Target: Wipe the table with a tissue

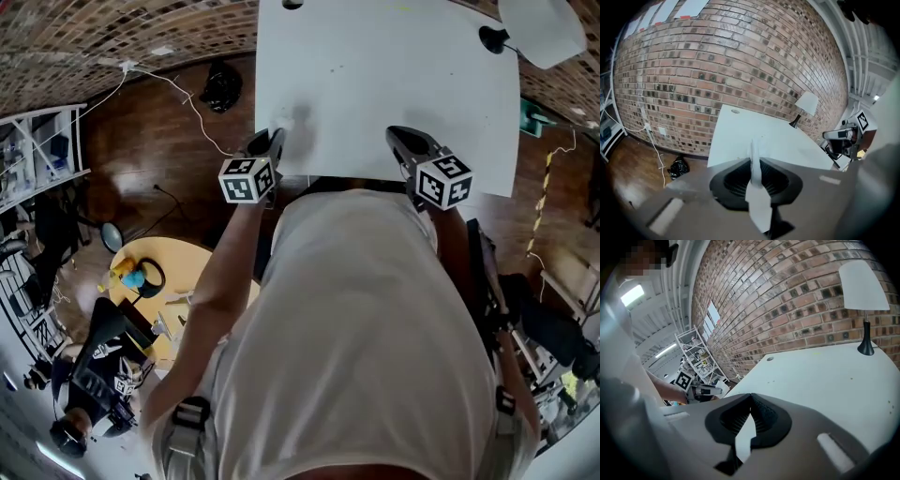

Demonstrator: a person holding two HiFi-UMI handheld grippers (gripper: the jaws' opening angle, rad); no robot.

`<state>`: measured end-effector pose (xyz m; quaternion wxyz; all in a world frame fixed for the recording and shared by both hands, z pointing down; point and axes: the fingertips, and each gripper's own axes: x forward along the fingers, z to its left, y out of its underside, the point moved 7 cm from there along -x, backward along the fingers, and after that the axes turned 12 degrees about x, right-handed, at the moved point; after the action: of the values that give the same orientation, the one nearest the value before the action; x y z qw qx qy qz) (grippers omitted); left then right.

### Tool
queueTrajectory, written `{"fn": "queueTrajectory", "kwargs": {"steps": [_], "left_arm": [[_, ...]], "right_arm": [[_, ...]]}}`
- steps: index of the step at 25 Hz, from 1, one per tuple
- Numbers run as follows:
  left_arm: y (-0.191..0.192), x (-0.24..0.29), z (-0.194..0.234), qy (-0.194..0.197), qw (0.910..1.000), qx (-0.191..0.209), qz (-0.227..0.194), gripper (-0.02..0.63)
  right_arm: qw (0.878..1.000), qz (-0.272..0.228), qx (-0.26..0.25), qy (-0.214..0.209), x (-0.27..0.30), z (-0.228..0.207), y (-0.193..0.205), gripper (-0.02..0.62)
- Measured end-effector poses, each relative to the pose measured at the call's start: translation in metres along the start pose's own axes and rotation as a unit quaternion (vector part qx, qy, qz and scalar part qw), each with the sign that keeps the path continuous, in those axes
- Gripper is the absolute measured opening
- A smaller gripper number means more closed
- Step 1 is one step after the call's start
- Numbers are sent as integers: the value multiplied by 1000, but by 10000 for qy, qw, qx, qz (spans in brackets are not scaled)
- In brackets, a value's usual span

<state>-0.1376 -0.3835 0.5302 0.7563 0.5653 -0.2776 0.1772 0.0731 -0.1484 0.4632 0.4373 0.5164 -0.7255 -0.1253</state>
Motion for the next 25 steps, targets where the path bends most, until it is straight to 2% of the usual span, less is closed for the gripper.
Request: {"fn": "queueTrajectory", "kwargs": {"steps": [13,22,25], "left_arm": [[6,17,46,-149,9989,-439,73,58],[6,39,56,-265,9981,-367,406,58],[3,46,60,-456,9970,-351,521,58]], "right_arm": [[9996,43,-28,286,15,17,-3,8],[9986,-86,159,504,6,9,5,8],[9985,-94,253,478,6,5,10,8]]}}
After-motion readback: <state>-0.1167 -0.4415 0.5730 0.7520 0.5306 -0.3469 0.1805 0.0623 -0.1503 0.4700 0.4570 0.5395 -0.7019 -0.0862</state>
